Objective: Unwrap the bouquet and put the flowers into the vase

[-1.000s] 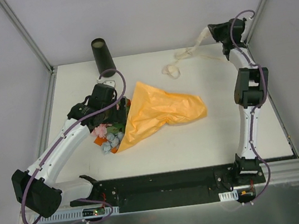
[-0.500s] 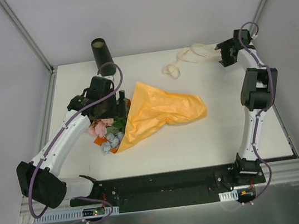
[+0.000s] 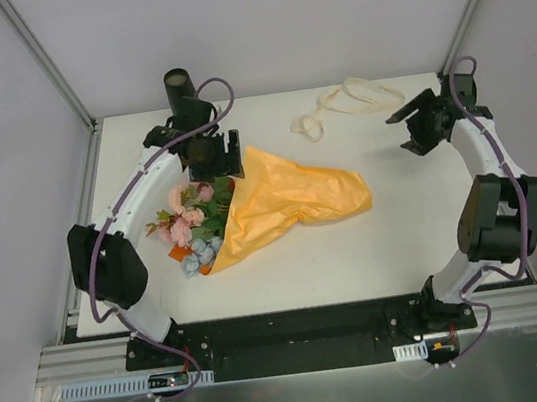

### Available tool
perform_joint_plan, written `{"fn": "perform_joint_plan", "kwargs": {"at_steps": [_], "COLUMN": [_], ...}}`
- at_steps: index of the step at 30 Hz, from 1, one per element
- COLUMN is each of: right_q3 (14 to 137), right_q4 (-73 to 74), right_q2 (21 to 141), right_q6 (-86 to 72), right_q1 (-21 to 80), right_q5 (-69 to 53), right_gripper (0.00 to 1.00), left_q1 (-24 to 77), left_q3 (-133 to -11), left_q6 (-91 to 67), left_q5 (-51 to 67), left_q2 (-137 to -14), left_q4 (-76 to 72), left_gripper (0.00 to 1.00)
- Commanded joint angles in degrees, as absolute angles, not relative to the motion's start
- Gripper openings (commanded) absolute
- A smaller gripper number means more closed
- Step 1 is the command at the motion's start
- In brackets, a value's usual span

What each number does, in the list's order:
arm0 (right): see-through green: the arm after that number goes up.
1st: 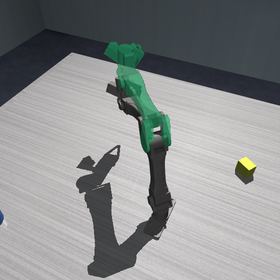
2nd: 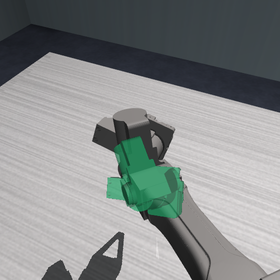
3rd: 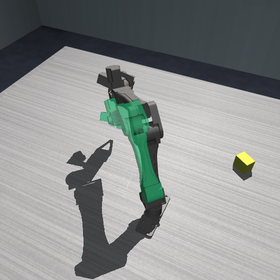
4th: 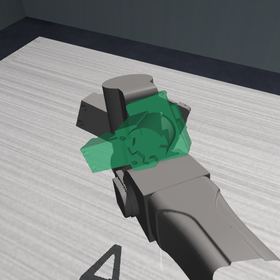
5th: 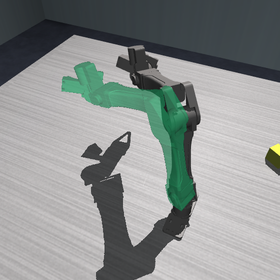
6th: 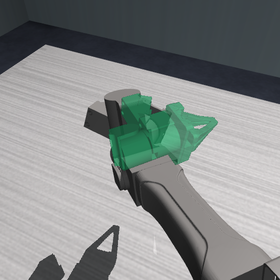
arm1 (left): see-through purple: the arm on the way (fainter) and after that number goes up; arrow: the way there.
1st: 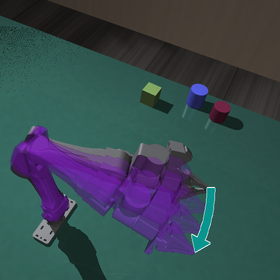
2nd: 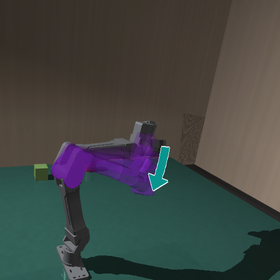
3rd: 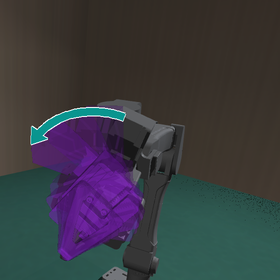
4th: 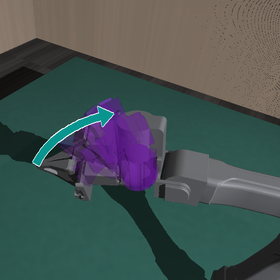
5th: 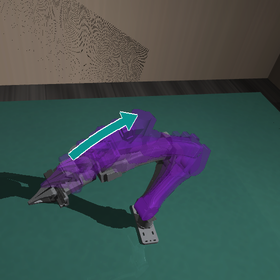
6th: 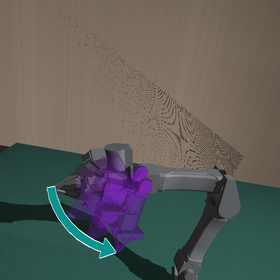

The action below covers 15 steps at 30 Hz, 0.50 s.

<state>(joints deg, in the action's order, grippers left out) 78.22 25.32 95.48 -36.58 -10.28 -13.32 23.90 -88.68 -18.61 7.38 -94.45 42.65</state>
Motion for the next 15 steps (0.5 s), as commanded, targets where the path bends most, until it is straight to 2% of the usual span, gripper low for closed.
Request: {"fn": "perform_joint_plan", "kwargs": {"at_steps": [1,6,12,15], "right_q3": [68.2,60.3,58.7,58.0], "right_q4": [23.0,20.6,22.0,21.6], "right_q2": [87.3,79.3,74.3,73.4], "right_q6": [-32.3,-31.5,-30.5,-30.6], "right_q1": [-9.4,-8.4,-8.3,-8.3], "right_q5": [-25.6,-29.6,-30.1,-29.6], "right_gripper": [0.77,0.77,0.77,0.77], "left_q1": [23.5,23.5,23.6,23.6], "left_q3": [-93.8,-97.9,-99.1,-98.8], "left_q6": [-17.1,-16.3,-16.0,-15.9], "left_q5": [11.5,14.4,17.7,20.2], "left_q2": [-100.6,-108.6,-113.2,-112.9], "left_q4": [43.8,43.1,41.7,41.3], "left_gripper": [0.77,0.74,0.69,0.55]}}
